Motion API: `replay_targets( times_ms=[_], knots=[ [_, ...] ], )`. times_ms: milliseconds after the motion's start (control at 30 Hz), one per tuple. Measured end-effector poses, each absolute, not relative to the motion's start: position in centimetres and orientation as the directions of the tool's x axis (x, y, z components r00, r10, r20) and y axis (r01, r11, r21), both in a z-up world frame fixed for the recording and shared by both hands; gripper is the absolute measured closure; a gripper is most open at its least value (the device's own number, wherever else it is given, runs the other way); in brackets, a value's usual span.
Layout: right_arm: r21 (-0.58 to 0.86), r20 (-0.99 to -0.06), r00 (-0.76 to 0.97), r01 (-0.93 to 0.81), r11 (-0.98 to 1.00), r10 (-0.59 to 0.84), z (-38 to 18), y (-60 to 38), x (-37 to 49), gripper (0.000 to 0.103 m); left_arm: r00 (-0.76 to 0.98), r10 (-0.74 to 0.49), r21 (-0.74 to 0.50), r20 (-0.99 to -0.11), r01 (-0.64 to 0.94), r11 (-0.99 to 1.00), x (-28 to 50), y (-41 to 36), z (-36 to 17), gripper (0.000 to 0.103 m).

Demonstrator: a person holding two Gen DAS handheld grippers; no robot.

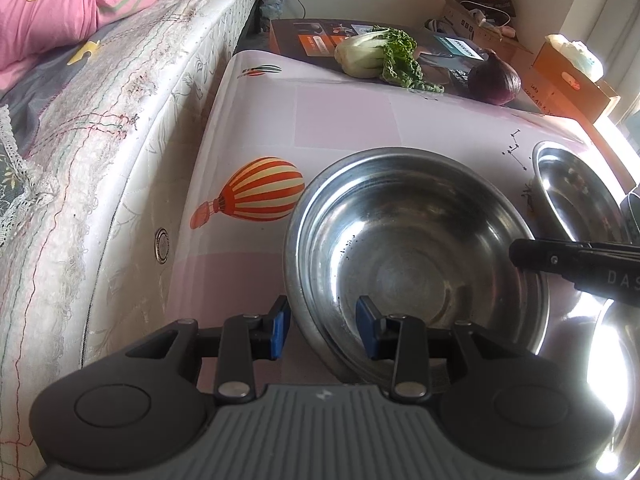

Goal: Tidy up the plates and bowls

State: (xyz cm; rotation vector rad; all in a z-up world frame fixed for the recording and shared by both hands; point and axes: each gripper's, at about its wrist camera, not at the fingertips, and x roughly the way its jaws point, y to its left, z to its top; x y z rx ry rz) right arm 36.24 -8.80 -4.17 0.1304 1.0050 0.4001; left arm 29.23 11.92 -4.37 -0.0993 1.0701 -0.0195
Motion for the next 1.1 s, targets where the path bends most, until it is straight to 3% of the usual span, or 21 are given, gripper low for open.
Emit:
replay_targets(
  times_ms=[1100],
  knots=[
    [0.286, -0.783, 0.483, -0.279, 0.916, 0.392, -3.8, -7.9, 36.4, 0.088, 0.508, -0.063, -0.085, -0.859, -0.020, 0.996, 28.6, 11.6, -3.4, 0.068]
  ],
)
